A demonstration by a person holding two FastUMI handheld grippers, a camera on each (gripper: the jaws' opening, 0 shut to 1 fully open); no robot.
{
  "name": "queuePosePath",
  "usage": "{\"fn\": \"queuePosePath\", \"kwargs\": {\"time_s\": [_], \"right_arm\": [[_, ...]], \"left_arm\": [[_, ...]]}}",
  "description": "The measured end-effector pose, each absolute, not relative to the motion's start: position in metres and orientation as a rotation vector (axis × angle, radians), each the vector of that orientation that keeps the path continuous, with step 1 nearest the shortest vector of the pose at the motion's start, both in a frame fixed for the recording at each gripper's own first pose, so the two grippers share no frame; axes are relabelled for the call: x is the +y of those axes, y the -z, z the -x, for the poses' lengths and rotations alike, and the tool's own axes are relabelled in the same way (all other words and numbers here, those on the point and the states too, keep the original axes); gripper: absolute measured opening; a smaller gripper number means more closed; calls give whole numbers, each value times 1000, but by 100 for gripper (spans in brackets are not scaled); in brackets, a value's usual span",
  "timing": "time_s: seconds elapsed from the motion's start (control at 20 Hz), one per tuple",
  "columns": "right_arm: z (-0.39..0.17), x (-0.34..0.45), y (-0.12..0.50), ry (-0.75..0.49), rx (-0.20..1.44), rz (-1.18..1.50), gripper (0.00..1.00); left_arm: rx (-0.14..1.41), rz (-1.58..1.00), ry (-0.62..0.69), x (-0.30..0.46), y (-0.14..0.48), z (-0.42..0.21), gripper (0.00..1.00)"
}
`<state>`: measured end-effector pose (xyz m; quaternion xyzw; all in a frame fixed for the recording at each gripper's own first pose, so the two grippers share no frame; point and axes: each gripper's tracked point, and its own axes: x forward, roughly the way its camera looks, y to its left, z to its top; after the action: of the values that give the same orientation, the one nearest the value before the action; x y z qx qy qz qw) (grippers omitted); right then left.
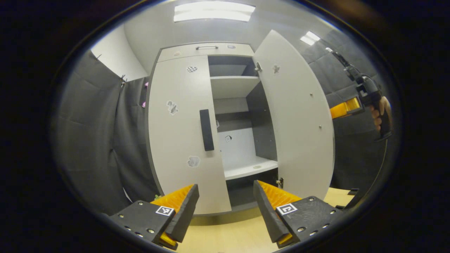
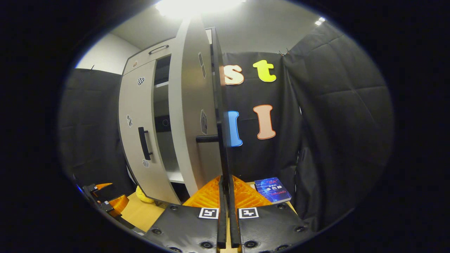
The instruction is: Open the right door of the double-door shoe cabinet with the right hand, and open the left door with the left hand.
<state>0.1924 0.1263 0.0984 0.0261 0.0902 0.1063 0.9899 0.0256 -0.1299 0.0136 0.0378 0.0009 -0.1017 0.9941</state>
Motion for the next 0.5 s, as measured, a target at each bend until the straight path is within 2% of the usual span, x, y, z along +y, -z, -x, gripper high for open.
{"fn": "queuePosePath", "kwargs": {"time_s": [0.15, 0.2, 0.25, 0.3, 0.35, 0.4, 0.5], "right_arm": [[-195, 113, -100, -164, 163, -23, 7], [-194, 111, -99, -151, 163, -17, 0], [-188, 110, -101, -148, 163, -14, 12], [-193, 106, -100, -132, 161, -6, 14], [-192, 102, -99, -117, 161, 4, 10], [-193, 100, -98, -110, 168, 12, 17], [-189, 99, -98, -109, 171, 14, 41]], "left_arm": [[-24, -76, 191, -129, -32, -42, 90], [-31, -72, 183, -127, -39, -47, 90], [-43, -65, 174, -127, -48, -53, 91], [-57, -57, 170, -130, -57, -60, 90], [-72, -48, 167, -133, -65, -67, 90], [-90, -42, 163, -134, -73, -74, 90], [-122, -46, 153, -136, -88, -91, 90]]}}
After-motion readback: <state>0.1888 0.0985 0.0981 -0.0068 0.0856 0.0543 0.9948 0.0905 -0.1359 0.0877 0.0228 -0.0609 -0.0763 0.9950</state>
